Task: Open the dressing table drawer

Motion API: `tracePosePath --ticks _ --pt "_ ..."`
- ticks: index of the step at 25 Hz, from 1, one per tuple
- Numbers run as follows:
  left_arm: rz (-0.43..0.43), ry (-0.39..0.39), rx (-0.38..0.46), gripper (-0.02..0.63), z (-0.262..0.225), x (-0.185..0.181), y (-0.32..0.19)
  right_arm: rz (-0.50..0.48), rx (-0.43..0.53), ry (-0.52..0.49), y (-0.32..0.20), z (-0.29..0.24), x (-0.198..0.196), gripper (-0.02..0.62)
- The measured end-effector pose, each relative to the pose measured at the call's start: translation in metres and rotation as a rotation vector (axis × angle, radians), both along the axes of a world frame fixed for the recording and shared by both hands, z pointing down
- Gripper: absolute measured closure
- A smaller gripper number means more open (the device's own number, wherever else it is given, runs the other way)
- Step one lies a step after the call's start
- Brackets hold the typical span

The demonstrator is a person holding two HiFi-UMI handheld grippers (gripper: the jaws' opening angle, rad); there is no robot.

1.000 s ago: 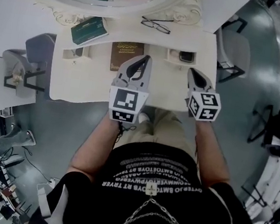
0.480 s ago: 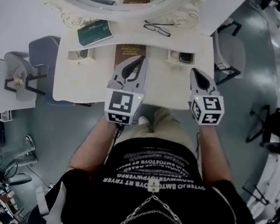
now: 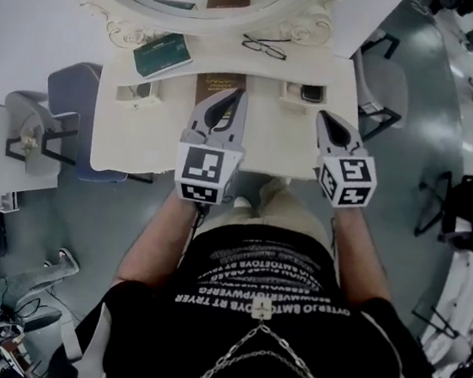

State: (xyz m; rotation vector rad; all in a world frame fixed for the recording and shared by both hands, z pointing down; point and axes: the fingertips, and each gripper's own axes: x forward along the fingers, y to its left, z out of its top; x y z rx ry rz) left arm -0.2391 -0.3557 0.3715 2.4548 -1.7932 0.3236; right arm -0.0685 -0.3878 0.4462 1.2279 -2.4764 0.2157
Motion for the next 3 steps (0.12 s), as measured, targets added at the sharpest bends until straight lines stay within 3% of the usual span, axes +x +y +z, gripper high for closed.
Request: tracePosePath --ticks 3 --pt "-0.001 0.005 0.002 0.603 -0.0023 -0.0003 0.0021 -0.006 0.002 0.005 0.0040 -0.0035 -0.0020 0.594"
